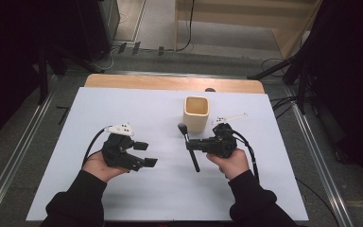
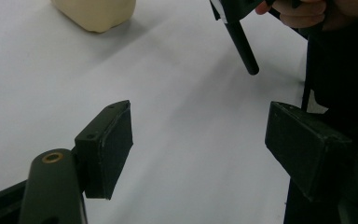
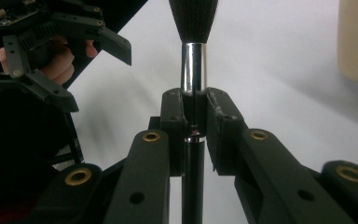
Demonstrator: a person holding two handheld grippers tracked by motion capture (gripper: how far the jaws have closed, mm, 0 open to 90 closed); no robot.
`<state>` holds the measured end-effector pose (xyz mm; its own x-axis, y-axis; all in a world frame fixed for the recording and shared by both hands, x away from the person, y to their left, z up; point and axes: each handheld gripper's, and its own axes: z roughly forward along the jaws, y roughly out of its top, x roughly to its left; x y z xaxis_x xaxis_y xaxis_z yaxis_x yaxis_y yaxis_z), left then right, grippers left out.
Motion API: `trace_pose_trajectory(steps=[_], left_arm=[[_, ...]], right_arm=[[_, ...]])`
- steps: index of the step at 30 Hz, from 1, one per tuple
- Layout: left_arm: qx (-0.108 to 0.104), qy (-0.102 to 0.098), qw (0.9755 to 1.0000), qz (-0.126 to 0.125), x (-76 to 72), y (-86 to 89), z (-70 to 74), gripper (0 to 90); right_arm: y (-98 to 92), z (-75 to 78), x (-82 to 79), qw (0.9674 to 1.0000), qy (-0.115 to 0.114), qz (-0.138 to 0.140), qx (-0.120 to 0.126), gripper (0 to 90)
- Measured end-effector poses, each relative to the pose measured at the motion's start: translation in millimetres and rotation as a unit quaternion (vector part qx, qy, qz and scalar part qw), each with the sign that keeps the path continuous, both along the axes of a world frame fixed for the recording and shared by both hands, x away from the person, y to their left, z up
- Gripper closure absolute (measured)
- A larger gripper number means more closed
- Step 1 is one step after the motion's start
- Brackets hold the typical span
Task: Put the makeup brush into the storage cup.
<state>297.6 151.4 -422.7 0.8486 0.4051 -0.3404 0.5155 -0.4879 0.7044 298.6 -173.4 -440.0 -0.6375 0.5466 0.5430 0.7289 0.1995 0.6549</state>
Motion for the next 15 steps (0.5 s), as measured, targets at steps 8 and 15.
trace_pose_trajectory(steps=[8,15], left_arm=[[-0.004,0.011,0.9999,-0.008,4.6,-11.9,-1.6,24.6],[-0.014,0.015,0.9998,-0.008,8.8,-20.8,-1.2,24.5]], right_arm=[[11.2,1.7,4.4,0.9999,-0.004,0.003,0.011,79.5],[21.3,1.2,8.0,0.9998,-0.003,0.01,0.019,79.5]])
